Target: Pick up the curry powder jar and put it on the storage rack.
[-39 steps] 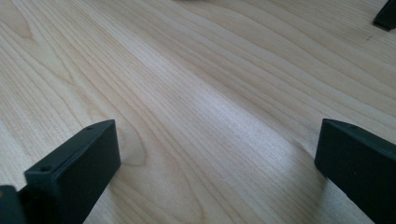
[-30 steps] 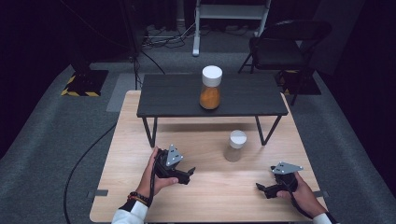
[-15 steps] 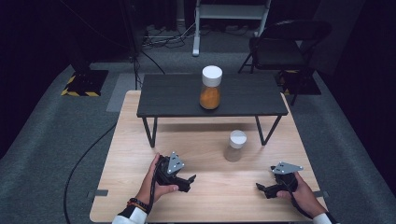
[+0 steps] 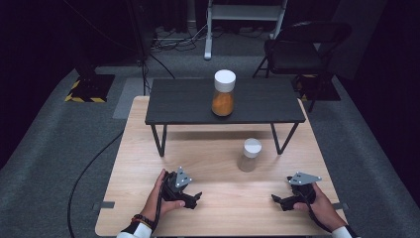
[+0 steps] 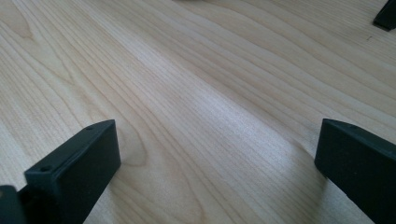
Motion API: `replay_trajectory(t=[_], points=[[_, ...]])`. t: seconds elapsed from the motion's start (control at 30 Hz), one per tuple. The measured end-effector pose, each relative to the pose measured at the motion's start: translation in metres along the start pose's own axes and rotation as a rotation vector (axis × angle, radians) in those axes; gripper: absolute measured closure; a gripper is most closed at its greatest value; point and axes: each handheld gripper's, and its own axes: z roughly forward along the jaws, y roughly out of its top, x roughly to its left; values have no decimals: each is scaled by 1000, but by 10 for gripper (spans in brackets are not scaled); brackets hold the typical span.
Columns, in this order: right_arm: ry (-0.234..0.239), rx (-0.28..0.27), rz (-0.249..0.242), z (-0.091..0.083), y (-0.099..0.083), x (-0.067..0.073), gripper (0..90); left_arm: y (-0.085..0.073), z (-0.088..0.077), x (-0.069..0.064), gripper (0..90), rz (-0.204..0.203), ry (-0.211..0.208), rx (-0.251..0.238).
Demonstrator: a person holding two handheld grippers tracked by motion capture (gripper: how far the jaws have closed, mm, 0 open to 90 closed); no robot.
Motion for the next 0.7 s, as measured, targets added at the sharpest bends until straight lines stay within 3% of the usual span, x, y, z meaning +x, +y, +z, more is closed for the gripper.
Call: replay_trajectory(t=[0.3, 0.7], points=[[0, 0, 0, 0, 0, 0, 0, 2, 9, -2, 12, -5, 23, 49], [4, 1, -4, 0, 0, -1, 0, -3, 11, 7, 4, -46, -3, 34]])
